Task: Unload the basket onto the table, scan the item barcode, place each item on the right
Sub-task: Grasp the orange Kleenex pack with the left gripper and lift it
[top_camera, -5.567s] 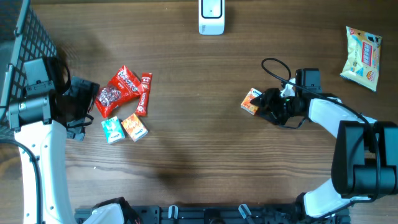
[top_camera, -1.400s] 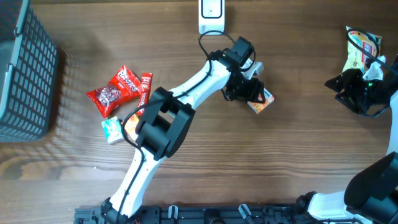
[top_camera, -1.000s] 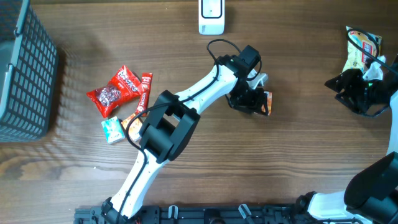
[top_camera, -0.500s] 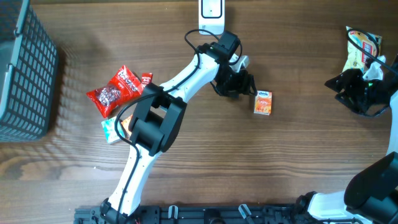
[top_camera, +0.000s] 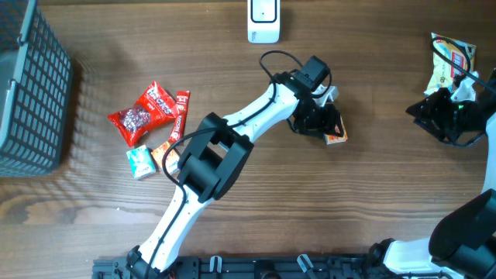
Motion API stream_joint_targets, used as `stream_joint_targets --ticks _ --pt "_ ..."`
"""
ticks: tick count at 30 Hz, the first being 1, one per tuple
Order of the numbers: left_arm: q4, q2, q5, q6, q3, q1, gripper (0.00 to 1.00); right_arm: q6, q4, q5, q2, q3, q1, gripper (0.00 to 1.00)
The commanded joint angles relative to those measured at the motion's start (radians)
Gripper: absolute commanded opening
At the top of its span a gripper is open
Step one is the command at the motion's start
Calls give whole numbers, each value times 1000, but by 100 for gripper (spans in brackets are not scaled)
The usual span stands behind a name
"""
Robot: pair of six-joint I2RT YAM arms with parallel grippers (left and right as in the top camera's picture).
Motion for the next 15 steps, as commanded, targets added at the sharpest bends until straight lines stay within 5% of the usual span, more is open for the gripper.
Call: stream_joint_targets --ticks 1,7,15 --pt "2 45 -19 -8 3 6 47 -10 14 6 -25 -34 5 25" --pt "17 45 -24 -8 3 7 17 -7 132 -25 -23 -184 19 23" --pt "20 44 -26 -8 3 8 4 19 236 -43 -22 -282 34 24"
